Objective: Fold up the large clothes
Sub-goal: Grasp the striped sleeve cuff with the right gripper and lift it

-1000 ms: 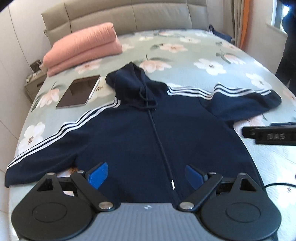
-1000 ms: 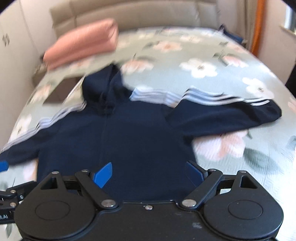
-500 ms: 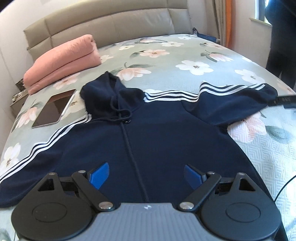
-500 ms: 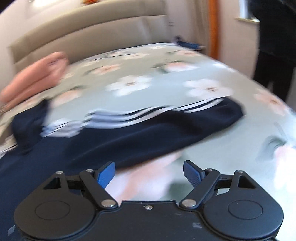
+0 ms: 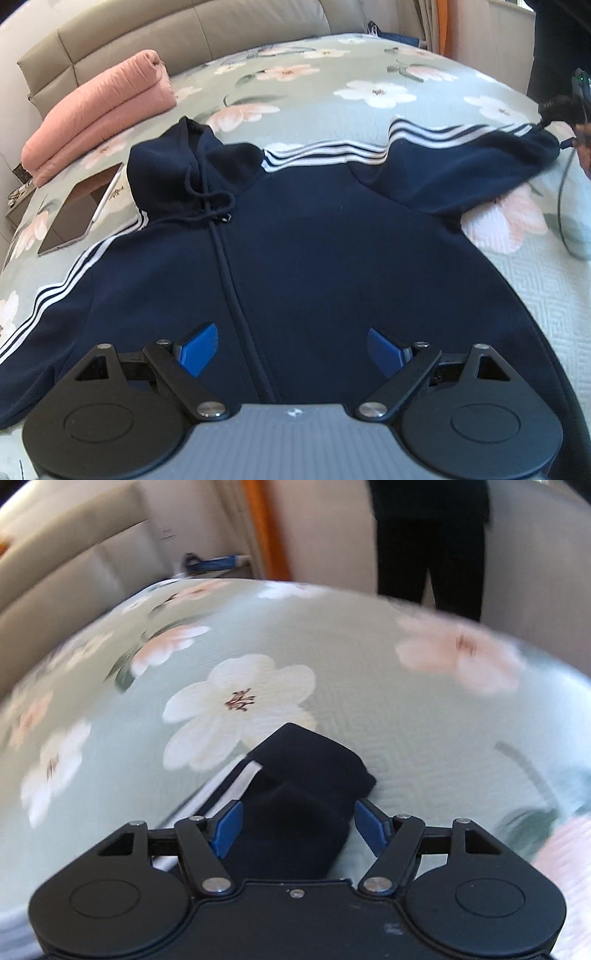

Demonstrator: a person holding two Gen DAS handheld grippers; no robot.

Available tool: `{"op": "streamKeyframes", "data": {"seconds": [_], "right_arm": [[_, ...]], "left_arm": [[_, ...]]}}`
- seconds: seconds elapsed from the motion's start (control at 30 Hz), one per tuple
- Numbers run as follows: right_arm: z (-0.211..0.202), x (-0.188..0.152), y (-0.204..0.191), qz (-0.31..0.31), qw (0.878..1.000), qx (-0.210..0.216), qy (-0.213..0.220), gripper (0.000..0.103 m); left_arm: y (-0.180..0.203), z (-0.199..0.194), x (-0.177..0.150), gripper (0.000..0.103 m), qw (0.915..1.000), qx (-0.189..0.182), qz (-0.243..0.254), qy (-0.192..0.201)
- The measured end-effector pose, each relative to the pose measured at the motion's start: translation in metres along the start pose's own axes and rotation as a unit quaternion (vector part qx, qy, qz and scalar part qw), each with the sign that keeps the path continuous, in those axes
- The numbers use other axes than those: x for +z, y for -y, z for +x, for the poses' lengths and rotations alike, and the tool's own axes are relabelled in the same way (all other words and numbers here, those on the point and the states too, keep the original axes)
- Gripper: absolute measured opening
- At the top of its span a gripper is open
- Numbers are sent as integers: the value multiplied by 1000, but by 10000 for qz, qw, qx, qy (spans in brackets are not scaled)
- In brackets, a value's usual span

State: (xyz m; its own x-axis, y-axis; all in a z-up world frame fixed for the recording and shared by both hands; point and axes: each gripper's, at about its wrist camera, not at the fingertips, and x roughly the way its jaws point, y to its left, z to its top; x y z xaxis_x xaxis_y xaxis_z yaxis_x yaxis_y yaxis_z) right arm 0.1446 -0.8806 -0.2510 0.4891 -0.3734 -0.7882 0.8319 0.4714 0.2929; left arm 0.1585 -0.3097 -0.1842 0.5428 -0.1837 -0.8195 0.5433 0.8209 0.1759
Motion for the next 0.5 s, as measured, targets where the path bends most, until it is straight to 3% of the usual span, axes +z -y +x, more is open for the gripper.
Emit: {"op": "streamKeyframes", "data": {"seconds": [0.17, 0.2, 0.27, 0.3, 0.37, 0.5], "right_arm": [[26, 1, 10, 802, 9967, 46, -149, 80], [25, 0, 8, 772, 9970, 10, -86, 75], [27, -1, -1, 471, 9988, -115, -61, 40], [25, -3, -5, 292, 9995, -123, -26, 36], [19, -4, -8, 156, 9999, -11, 26, 19], [-7, -9, -12, 31, 9995, 210, 222, 15]], "left_arm": [[-8, 7, -4, 90, 9998, 32, -152, -104], [-9, 7, -5, 90, 9997, 33, -188, -120], [-13, 7, -8, 90, 9995, 39, -265, -158], [-14, 6, -9, 90, 9994, 47, -298, -170], [-18, 3, -12, 90, 9992, 82, -350, -161], [-25, -8, -16, 90, 9989, 143, -440, -83]]}}
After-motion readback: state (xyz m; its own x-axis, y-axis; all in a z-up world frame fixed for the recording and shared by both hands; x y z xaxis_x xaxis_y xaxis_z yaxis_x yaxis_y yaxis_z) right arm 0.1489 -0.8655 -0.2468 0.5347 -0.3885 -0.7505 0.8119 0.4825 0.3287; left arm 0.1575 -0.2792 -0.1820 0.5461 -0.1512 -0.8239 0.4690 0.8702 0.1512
